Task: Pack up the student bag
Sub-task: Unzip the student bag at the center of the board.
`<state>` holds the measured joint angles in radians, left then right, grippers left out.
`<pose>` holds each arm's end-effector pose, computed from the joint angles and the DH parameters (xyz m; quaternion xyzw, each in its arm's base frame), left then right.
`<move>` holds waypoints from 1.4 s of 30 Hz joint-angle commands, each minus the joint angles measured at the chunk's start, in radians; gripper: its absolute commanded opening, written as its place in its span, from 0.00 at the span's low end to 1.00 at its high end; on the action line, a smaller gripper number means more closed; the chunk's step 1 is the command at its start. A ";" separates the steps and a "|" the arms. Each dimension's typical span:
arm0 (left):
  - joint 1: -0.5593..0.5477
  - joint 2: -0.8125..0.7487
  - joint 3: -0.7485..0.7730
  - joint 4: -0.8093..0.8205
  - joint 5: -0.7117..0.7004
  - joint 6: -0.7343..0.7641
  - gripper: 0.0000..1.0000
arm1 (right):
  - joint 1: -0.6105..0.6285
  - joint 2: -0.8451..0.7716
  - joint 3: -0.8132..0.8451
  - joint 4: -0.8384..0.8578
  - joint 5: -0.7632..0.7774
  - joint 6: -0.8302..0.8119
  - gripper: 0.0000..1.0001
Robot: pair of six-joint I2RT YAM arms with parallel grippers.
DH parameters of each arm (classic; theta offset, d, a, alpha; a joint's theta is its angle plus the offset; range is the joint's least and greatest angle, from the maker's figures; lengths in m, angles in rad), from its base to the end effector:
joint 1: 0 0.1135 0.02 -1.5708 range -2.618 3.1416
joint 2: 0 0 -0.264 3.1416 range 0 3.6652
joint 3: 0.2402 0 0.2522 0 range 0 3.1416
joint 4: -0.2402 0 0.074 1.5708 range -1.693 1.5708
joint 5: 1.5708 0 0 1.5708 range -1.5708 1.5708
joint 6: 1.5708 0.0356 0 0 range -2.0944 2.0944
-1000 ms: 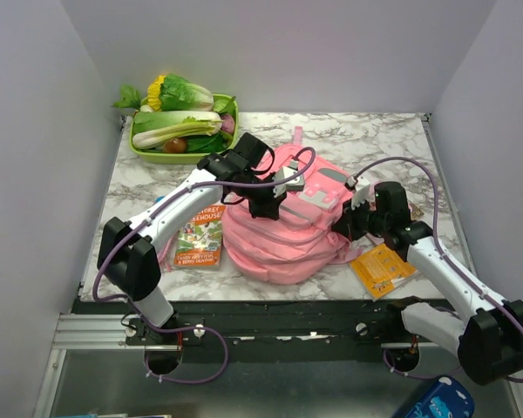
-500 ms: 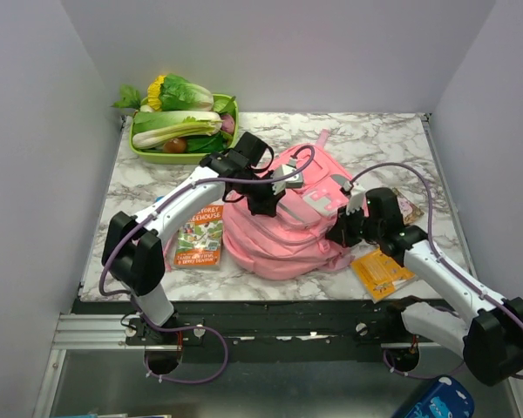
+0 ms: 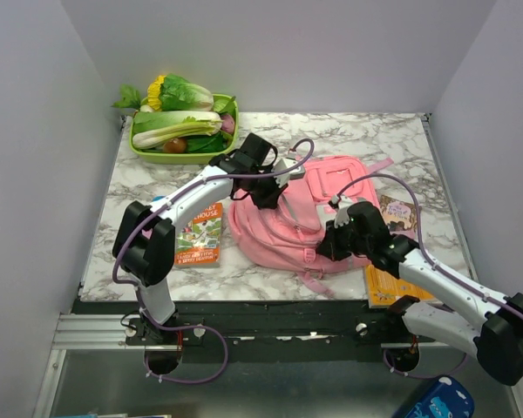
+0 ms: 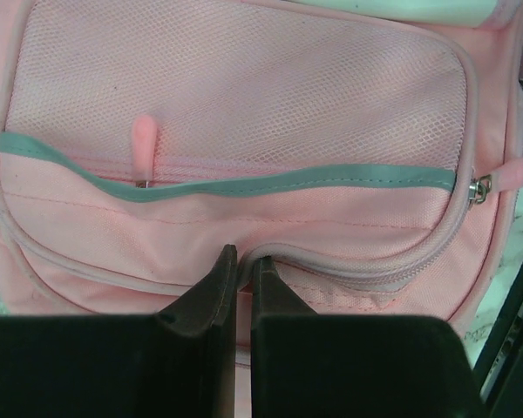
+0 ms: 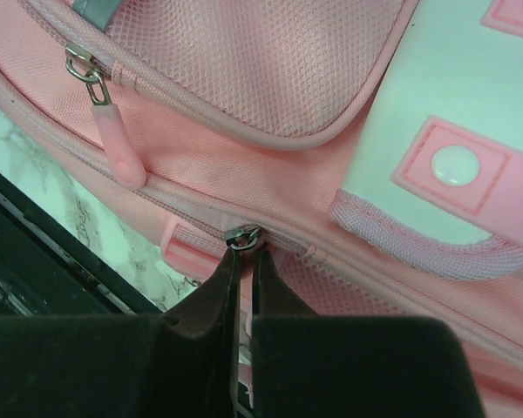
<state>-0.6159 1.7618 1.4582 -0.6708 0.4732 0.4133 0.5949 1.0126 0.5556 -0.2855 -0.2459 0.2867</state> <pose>0.3018 -0.2334 0.2693 0.5173 0.7750 -0.2518 0.2615 0.1661 0.1229 0.2098 -0.1882 0.8902 0.2719 0.3133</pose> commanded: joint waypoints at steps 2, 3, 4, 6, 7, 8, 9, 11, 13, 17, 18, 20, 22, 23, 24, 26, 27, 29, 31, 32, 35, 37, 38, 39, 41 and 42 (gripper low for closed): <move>-0.031 0.036 -0.022 0.212 -0.004 -0.128 0.00 | 0.039 -0.023 -0.043 0.196 -0.044 0.107 0.16; -0.031 0.036 -0.024 0.215 -0.007 -0.130 0.00 | 0.039 -0.023 -0.055 0.209 -0.038 0.114 0.19; -0.031 0.036 -0.028 0.217 -0.011 -0.131 0.00 | 0.039 -0.019 -0.057 0.223 -0.032 0.124 0.21; -0.031 0.033 -0.032 0.221 -0.024 -0.134 0.00 | 0.039 -0.013 -0.068 0.236 -0.018 0.131 0.27; -0.031 0.031 -0.035 0.223 -0.028 -0.139 0.00 | 0.039 -0.009 -0.069 0.252 -0.016 0.137 0.26; -0.030 0.030 -0.038 0.224 -0.028 -0.145 0.00 | 0.039 -0.005 -0.071 0.255 -0.006 0.143 0.26; -0.028 0.031 -0.039 0.224 -0.027 -0.148 0.00 | 0.039 -0.003 -0.072 0.256 0.003 0.149 0.26; -0.028 0.027 -0.045 0.226 -0.027 -0.151 0.00 | 0.040 0.004 -0.063 0.243 0.040 0.164 0.27; -0.028 0.024 -0.058 0.229 -0.021 -0.154 0.00 | 0.046 0.000 -0.059 0.235 0.059 0.161 0.28; -0.027 0.016 -0.062 0.226 -0.016 -0.154 0.00 | 0.055 -0.003 -0.040 0.209 0.146 0.170 0.27; -0.027 0.015 -0.061 0.226 -0.015 -0.156 0.00 | 0.066 0.004 -0.036 0.200 0.166 0.173 0.24; -0.024 0.011 -0.059 0.224 -0.007 -0.160 0.00 | 0.086 0.015 -0.016 0.166 0.239 0.181 0.22; -0.022 0.008 -0.055 0.221 0.004 -0.169 0.00 | 0.132 0.038 0.001 0.113 0.325 0.201 0.25; -0.021 0.004 -0.053 0.218 0.007 -0.175 0.00 | 0.150 0.047 0.013 0.094 0.406 0.209 0.27; -0.019 0.001 -0.050 0.217 0.013 -0.183 0.00 | 0.189 0.056 0.035 0.073 0.443 0.218 0.29; -0.016 -0.002 -0.041 0.208 0.025 -0.205 0.00 | 0.226 0.084 0.053 0.045 0.526 0.242 0.31; -0.015 -0.007 -0.036 0.206 0.027 -0.212 0.00 | 0.244 0.092 0.058 0.039 0.555 0.255 0.34; -0.007 -0.015 -0.029 0.204 0.021 -0.232 0.00 | 0.270 0.104 0.072 0.023 0.612 0.287 0.39; 0.002 -0.021 -0.018 0.212 0.005 -0.272 0.00 | 0.273 0.106 0.093 -0.016 0.658 0.319 0.51; 0.013 -0.028 -0.012 0.214 0.004 -0.284 0.00 | 0.275 0.097 0.101 -0.018 0.692 0.309 0.52; 0.050 -0.041 0.007 0.232 -0.002 -0.350 0.00 | 0.270 0.084 0.131 -0.020 0.758 0.269 0.51; 0.070 -0.051 0.008 0.252 -0.001 -0.366 0.00 | 0.261 0.087 0.156 -0.027 0.783 0.259 0.49; 0.071 -0.056 0.004 0.257 -0.002 -0.364 0.00 | 0.258 0.087 0.177 -0.035 0.793 0.264 0.49; 0.073 -0.058 0.001 0.257 0.001 -0.361 0.00 | 0.252 0.089 0.191 -0.044 0.795 0.276 0.51; 0.074 -0.058 -0.009 0.246 0.025 -0.340 0.00 | 0.214 0.092 0.220 -0.136 0.749 0.380 0.85; 0.074 -0.059 -0.015 0.243 0.034 -0.332 0.00 | 0.194 0.096 0.236 -0.153 0.710 0.388 1.00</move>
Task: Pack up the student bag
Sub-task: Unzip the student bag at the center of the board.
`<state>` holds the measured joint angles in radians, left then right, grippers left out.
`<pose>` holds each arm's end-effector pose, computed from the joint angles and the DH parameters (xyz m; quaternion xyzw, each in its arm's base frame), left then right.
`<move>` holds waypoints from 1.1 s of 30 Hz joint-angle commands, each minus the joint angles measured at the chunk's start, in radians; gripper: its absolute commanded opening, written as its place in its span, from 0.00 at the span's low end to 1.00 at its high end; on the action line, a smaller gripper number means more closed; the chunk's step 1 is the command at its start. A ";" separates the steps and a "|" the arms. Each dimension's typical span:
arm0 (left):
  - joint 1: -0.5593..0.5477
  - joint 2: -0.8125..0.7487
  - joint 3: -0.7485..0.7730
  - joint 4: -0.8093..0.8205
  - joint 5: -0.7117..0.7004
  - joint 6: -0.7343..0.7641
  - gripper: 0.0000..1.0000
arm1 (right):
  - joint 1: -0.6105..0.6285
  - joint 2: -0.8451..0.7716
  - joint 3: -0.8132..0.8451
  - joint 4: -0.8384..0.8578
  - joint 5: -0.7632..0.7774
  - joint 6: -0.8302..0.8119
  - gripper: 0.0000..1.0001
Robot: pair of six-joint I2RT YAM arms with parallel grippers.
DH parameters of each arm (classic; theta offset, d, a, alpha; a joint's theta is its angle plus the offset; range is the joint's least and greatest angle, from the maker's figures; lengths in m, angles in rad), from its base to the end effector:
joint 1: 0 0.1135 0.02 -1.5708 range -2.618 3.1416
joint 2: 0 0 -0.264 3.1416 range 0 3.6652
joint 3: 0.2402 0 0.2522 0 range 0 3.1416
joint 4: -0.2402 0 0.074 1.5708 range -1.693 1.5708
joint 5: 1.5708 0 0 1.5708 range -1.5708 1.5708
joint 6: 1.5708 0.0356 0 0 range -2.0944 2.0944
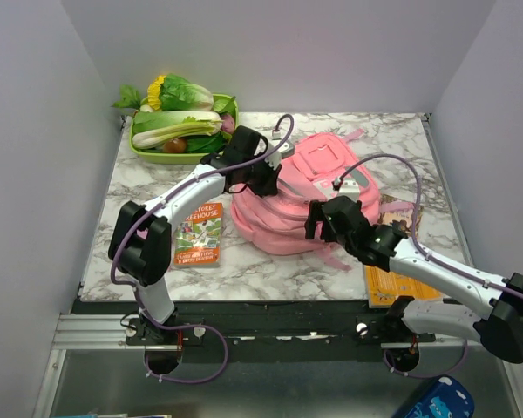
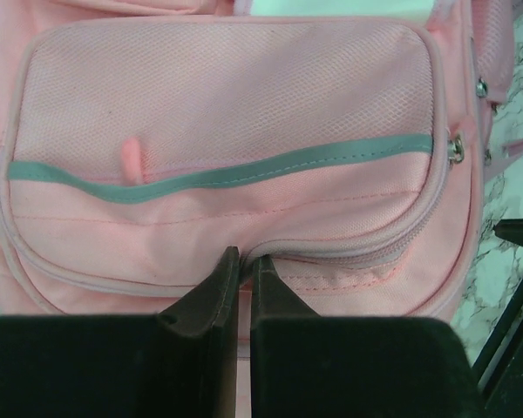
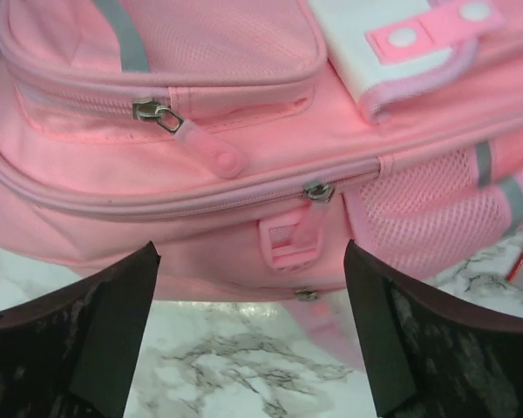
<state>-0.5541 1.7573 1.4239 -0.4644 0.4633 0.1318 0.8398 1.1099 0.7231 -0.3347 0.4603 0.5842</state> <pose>0.3266 -0.2208 0.2737 0.3846 0.8199 -0.2848 0.3142 0.1664 0.1619 0.2432 -0.0198 0.8919 0.1047 0.4395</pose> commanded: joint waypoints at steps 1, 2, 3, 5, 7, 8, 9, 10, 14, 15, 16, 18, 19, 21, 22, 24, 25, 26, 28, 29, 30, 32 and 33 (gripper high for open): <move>0.013 -0.055 0.007 0.035 0.055 -0.041 0.00 | -0.086 0.001 0.067 -0.099 -0.030 0.060 1.00; 0.013 -0.056 0.001 0.035 0.060 -0.034 0.00 | -0.091 -0.002 0.061 -0.086 -0.055 0.040 1.00; 0.013 -0.056 -0.005 0.035 0.064 -0.029 0.00 | -0.093 -0.004 0.052 -0.075 -0.061 0.029 1.00; 0.013 -0.058 -0.013 0.038 0.063 -0.023 0.00 | -0.103 -0.009 0.052 -0.066 -0.084 0.028 1.00; 0.013 -0.059 -0.014 0.038 0.064 -0.018 0.00 | -0.105 -0.007 0.052 -0.067 -0.084 0.042 0.99; 0.013 -0.061 -0.014 0.040 0.064 -0.015 0.00 | -0.107 -0.001 0.050 -0.064 -0.080 0.043 0.98; 0.013 -0.062 -0.014 0.043 0.064 -0.012 0.00 | -0.107 0.001 0.047 -0.064 -0.075 0.040 0.95; 0.013 -0.064 -0.016 0.043 0.064 -0.008 0.00 | -0.116 0.004 0.047 -0.063 -0.066 0.037 0.93; 0.014 -0.082 -0.028 0.043 0.078 0.020 0.00 | -0.166 -0.013 0.048 -0.047 -0.040 -0.039 0.82; 0.017 -0.085 -0.032 0.041 0.093 0.031 0.00 | -0.183 -0.031 0.049 -0.038 -0.064 -0.073 0.78; 0.019 -0.090 -0.039 0.043 0.103 0.049 0.00 | -0.227 -0.039 0.049 -0.012 -0.098 -0.157 0.76; 0.025 -0.108 -0.043 0.041 0.123 0.066 0.00 | -0.278 -0.051 0.052 0.011 -0.211 -0.242 0.73; 0.032 -0.113 -0.043 0.043 0.152 0.074 0.00 | -0.318 -0.062 0.053 0.016 -0.225 -0.307 0.73; 0.043 -0.128 -0.039 0.041 0.176 0.091 0.00 | -0.356 -0.071 0.033 0.046 -0.324 -0.366 0.82; 0.046 -0.134 -0.036 0.041 0.193 0.097 0.00 | -0.387 -0.077 0.021 0.093 -0.372 -0.413 0.84; 0.052 -0.145 -0.033 0.038 0.212 0.114 0.00 | -0.401 -0.079 -0.025 0.146 -0.498 -0.460 0.86; 0.052 -0.145 -0.025 0.032 0.216 0.118 0.00 | -0.406 -0.082 -0.042 0.195 -0.527 -0.496 0.87; 0.052 -0.142 -0.022 0.024 0.227 0.126 0.00 | -0.407 -0.078 -0.053 0.210 -0.551 -0.504 0.87; 0.054 -0.134 -0.008 0.000 0.238 0.146 0.00 | -0.430 -0.058 -0.066 0.230 -0.623 -0.521 0.88; 0.054 -0.128 -0.005 -0.009 0.247 0.150 0.00 | -0.438 -0.032 -0.068 0.230 -0.643 -0.527 0.88; 0.057 -0.127 -0.005 -0.016 0.253 0.157 0.00 | -0.444 -0.018 -0.068 0.230 -0.676 -0.531 0.88; 0.059 -0.128 -0.008 -0.017 0.262 0.160 0.00 | -0.459 0.010 -0.065 0.235 -0.690 -0.528 0.85; 0.060 -0.130 -0.010 -0.019 0.276 0.163 0.00 | -0.464 0.030 -0.065 0.240 -0.692 -0.524 0.82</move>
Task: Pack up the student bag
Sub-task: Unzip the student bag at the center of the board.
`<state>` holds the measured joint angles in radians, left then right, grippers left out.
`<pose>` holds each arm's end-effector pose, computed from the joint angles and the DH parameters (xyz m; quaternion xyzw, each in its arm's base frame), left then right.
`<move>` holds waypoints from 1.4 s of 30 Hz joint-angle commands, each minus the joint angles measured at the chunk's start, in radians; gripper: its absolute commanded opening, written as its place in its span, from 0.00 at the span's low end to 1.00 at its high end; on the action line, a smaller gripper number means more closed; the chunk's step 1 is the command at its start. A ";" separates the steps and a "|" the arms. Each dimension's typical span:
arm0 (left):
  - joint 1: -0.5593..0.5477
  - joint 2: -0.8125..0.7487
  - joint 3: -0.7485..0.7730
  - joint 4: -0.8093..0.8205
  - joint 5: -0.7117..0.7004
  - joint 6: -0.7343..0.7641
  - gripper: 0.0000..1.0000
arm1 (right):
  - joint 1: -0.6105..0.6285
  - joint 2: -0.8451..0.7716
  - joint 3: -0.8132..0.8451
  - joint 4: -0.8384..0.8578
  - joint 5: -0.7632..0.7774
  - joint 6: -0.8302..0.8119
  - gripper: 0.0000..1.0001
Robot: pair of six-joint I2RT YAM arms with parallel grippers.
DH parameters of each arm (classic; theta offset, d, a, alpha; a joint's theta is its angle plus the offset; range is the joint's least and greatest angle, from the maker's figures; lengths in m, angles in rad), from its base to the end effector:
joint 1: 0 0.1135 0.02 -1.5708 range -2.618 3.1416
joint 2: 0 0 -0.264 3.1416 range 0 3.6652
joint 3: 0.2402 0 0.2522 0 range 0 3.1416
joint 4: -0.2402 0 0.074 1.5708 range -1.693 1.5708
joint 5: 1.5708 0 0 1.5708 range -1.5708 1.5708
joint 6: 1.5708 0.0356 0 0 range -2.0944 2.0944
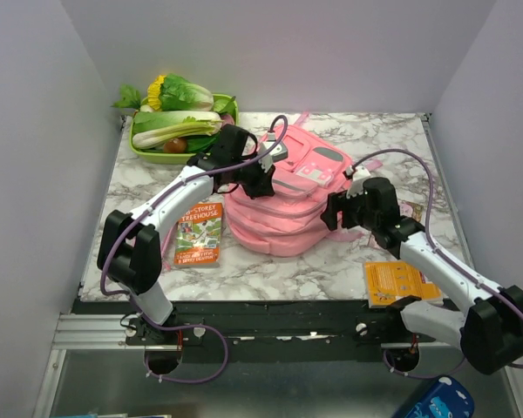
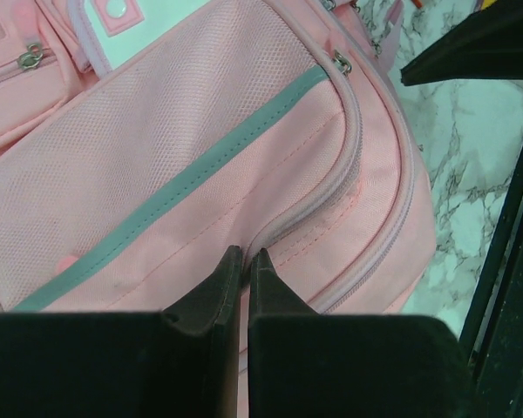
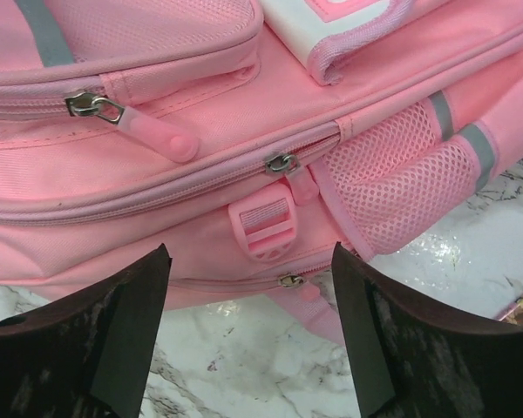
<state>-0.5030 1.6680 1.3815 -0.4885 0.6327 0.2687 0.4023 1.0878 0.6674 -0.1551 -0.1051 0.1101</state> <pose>0.3148 -0.1973 0.2927 0.4414 0.7663 -0.3279 0.3322 0.2169 0.0963 0.2426 -0.1525 0.8645 0.1654 0.4494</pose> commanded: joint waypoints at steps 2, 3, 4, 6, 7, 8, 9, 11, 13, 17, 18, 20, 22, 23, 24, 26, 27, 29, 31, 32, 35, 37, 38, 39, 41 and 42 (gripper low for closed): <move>0.009 -0.047 0.033 0.001 0.113 0.035 0.00 | -0.036 0.066 -0.012 0.087 -0.122 -0.049 0.79; 0.011 -0.045 0.033 -0.005 0.122 0.041 0.00 | -0.039 0.075 -0.012 0.097 -0.113 -0.052 0.77; 0.014 -0.048 0.033 -0.008 0.124 0.046 0.00 | -0.048 0.081 -0.011 0.109 -0.104 -0.053 0.75; 0.018 -0.051 0.033 -0.018 0.133 0.052 0.00 | -0.056 0.093 0.003 0.111 -0.084 -0.062 0.71; 0.021 -0.054 0.034 -0.021 0.137 0.055 0.00 | -0.065 0.101 0.006 0.109 -0.079 -0.067 0.69; 0.023 -0.054 0.034 -0.025 0.139 0.061 0.00 | -0.069 0.104 0.008 0.111 -0.081 -0.081 0.68; 0.024 -0.054 0.034 -0.030 0.140 0.063 0.00 | -0.075 0.106 0.012 0.111 -0.081 -0.089 0.68; 0.029 -0.053 0.036 -0.032 0.145 0.066 0.00 | -0.094 0.110 0.014 0.111 -0.087 -0.101 0.67; 0.031 -0.051 0.039 -0.036 0.150 0.069 0.00 | -0.112 0.118 0.017 0.109 -0.105 -0.101 0.67; 0.034 -0.050 0.045 -0.041 0.160 0.072 0.00 | -0.125 0.173 0.037 0.098 -0.177 -0.170 0.64; 0.034 -0.048 0.047 -0.042 0.160 0.073 0.00 | -0.126 0.182 0.041 0.095 -0.229 -0.176 0.62; 0.034 -0.048 0.054 -0.050 0.160 0.075 0.00 | -0.126 0.207 0.055 0.095 -0.274 -0.187 0.53; 0.035 -0.047 0.056 -0.058 0.163 0.081 0.00 | -0.128 0.239 0.066 0.095 -0.303 -0.191 0.48; 0.035 -0.048 0.056 -0.059 0.162 0.083 0.00 | -0.128 0.247 0.073 0.095 -0.311 -0.196 0.47; 0.035 -0.050 0.054 -0.059 0.160 0.084 0.00 | -0.128 0.250 0.078 0.094 -0.315 -0.197 0.47; 0.035 -0.050 0.054 -0.062 0.159 0.089 0.00 | -0.129 0.254 0.084 0.097 -0.311 -0.210 0.48; 0.035 -0.050 0.057 -0.064 0.160 0.089 0.00 | -0.129 0.251 0.083 0.101 -0.295 -0.211 0.49; 0.035 -0.048 0.057 -0.065 0.162 0.089 0.00 | -0.131 0.242 0.083 0.114 -0.278 -0.208 0.55; 0.035 -0.048 0.057 -0.064 0.162 0.090 0.00 | -0.129 0.242 0.087 0.111 -0.271 -0.208 0.56; 0.035 -0.050 0.060 -0.065 0.162 0.089 0.00 | -0.129 0.251 0.090 0.112 -0.263 -0.205 0.56; 0.035 -0.047 0.068 -0.068 0.165 0.089 0.00 | -0.129 0.270 0.098 0.112 -0.269 -0.204 0.57; 0.037 -0.048 0.073 -0.071 0.171 0.089 0.00 | -0.129 0.277 0.106 0.114 -0.288 -0.208 0.57; 0.037 -0.050 0.074 -0.071 0.177 0.090 0.00 | -0.129 0.279 0.109 0.120 -0.295 -0.208 0.57; 0.037 -0.053 0.074 -0.073 0.180 0.090 0.00 | -0.129 0.282 0.110 0.123 -0.312 -0.208 0.57; 0.038 -0.054 0.073 -0.071 0.185 0.093 0.00 | -0.131 0.285 0.115 0.135 -0.326 -0.198 0.56; 0.038 -0.054 0.076 -0.073 0.189 0.093 0.00 | -0.129 0.293 0.119 0.135 -0.341 -0.196 0.56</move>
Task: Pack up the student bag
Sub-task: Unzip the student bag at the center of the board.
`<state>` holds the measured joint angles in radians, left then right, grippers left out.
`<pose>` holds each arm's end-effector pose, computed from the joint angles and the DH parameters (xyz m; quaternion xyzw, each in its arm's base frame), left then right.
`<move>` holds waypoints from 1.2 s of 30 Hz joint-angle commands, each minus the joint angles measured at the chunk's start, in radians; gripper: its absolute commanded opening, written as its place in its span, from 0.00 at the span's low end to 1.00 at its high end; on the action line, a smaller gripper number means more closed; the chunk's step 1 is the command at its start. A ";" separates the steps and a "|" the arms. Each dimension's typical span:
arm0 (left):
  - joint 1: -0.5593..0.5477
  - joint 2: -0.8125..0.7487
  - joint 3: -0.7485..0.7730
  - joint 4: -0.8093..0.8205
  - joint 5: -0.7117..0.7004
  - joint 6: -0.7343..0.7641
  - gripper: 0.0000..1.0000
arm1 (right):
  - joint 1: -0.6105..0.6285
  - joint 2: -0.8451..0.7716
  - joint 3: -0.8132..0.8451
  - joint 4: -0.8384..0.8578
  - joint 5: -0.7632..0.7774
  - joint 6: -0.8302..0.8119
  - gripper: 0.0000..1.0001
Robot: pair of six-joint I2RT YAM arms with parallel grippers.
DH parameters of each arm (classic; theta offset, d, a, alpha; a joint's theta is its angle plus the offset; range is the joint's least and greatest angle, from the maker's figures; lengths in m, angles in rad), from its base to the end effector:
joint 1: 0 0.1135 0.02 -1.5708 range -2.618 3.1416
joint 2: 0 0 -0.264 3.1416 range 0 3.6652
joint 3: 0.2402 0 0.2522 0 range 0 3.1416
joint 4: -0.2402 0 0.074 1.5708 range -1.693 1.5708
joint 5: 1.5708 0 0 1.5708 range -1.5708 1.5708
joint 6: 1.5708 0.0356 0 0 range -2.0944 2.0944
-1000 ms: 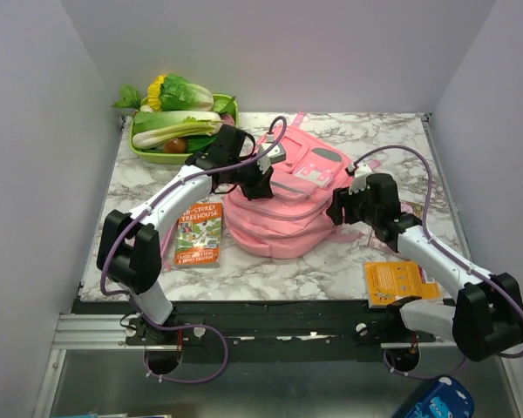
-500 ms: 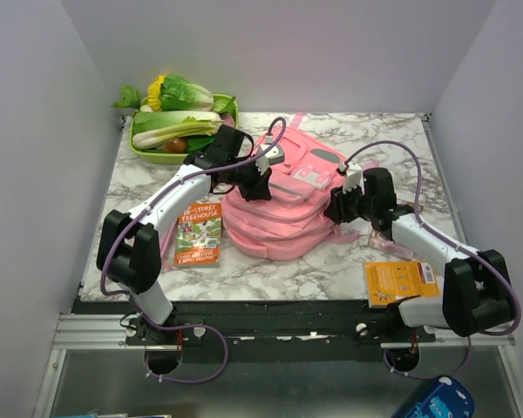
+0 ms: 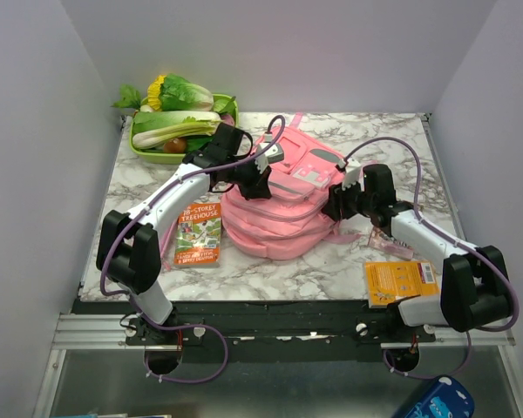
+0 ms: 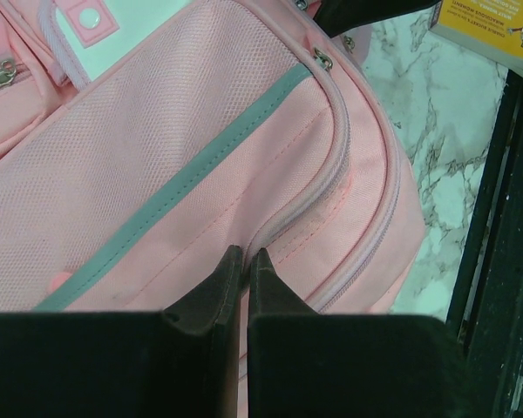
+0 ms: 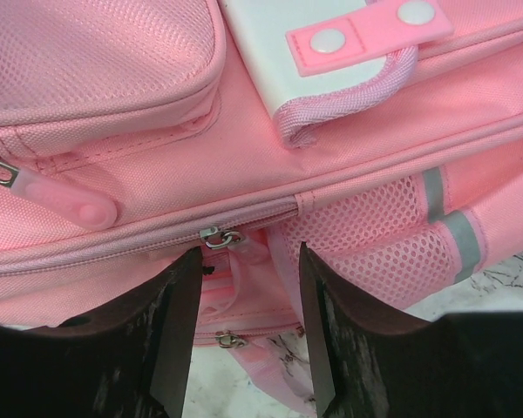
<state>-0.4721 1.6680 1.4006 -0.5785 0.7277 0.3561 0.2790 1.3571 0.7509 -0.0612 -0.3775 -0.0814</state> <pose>0.3138 -0.1868 0.2941 0.4671 0.7492 -0.3514 0.3115 0.2690 0.0907 0.2150 -0.2390 0.8547 0.2103 0.4100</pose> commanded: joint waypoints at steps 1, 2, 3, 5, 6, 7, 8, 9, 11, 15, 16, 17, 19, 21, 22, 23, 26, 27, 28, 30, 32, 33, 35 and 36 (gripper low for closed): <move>0.009 -0.054 0.055 0.017 0.095 0.006 0.00 | -0.006 0.027 0.039 0.038 -0.073 0.002 0.54; 0.009 -0.054 0.058 0.016 0.095 0.006 0.00 | -0.008 0.030 0.041 0.035 -0.083 0.005 0.53; 0.009 -0.051 0.060 0.016 0.093 0.004 0.00 | -0.006 0.030 0.042 0.035 -0.098 0.006 0.52; 0.010 -0.050 0.061 0.017 0.093 0.003 0.00 | -0.006 0.031 0.036 0.038 -0.119 0.008 0.49; 0.010 -0.048 0.060 0.017 0.093 0.003 0.00 | -0.006 0.031 0.034 0.038 -0.136 0.008 0.47; 0.012 -0.048 0.061 0.017 0.093 0.003 0.00 | -0.006 0.030 0.034 0.040 -0.142 0.008 0.44; 0.012 -0.048 0.058 0.017 0.093 0.001 0.00 | -0.006 0.030 0.031 0.041 -0.150 0.011 0.42; 0.013 -0.047 0.060 0.017 0.093 0.001 0.00 | -0.006 0.028 0.030 0.043 -0.158 0.011 0.38; 0.013 -0.047 0.060 0.017 0.088 0.003 0.00 | -0.006 0.031 0.034 0.043 -0.163 0.031 0.15; 0.016 -0.045 0.063 0.019 0.088 -0.002 0.00 | -0.006 0.027 0.034 0.037 -0.182 0.034 0.10; 0.016 -0.045 0.063 0.017 0.088 -0.003 0.00 | -0.006 0.022 0.031 0.034 -0.173 0.037 0.10; 0.016 -0.047 0.061 0.019 0.085 -0.006 0.00 | -0.006 0.017 0.031 0.029 -0.169 0.043 0.09; 0.016 -0.047 0.058 0.031 0.079 -0.020 0.00 | -0.004 -0.004 0.031 0.012 -0.167 0.046 0.09; 0.016 -0.039 0.055 0.045 0.050 -0.035 0.00 | -0.006 -0.029 0.022 0.008 -0.159 0.060 0.08; 0.016 -0.033 0.057 0.049 0.041 -0.045 0.00 | -0.008 -0.054 0.019 -0.003 -0.152 0.066 0.07; 0.016 -0.028 0.061 0.051 0.041 -0.058 0.00 | -0.004 -0.064 0.016 -0.008 -0.152 0.074 0.07; 0.016 -0.013 0.049 0.089 0.009 -0.110 0.00 | -0.003 -0.105 0.010 -0.035 -0.164 0.107 0.07; 0.016 -0.010 0.049 0.107 0.003 -0.121 0.00 | -0.001 -0.116 0.007 -0.043 -0.169 0.114 0.07; 0.016 -0.008 0.044 0.120 -0.010 -0.132 0.00 | 0.008 -0.127 -0.005 -0.051 -0.172 0.117 0.06; 0.016 -0.004 0.038 0.140 -0.017 -0.152 0.00 | 0.022 -0.151 -0.015 -0.060 -0.170 0.130 0.06; 0.015 -0.001 0.037 0.150 -0.037 -0.164 0.00 | 0.049 -0.167 -0.025 -0.081 -0.153 0.138 0.06; 0.015 0.004 0.037 0.158 -0.048 -0.172 0.00 | 0.058 -0.173 -0.025 -0.091 -0.147 0.141 0.06; 0.012 0.009 0.035 0.160 -0.077 -0.175 0.00 | 0.087 -0.185 -0.030 -0.104 -0.133 0.149 0.06; 0.010 0.012 0.037 0.161 -0.089 -0.177 0.00 | 0.097 -0.196 -0.031 -0.109 -0.129 0.153 0.06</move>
<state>-0.4614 1.6722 1.4136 -0.5179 0.7025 0.2291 0.3359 1.1961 0.7353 -0.1215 -0.4919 0.0372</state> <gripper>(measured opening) 0.095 0.069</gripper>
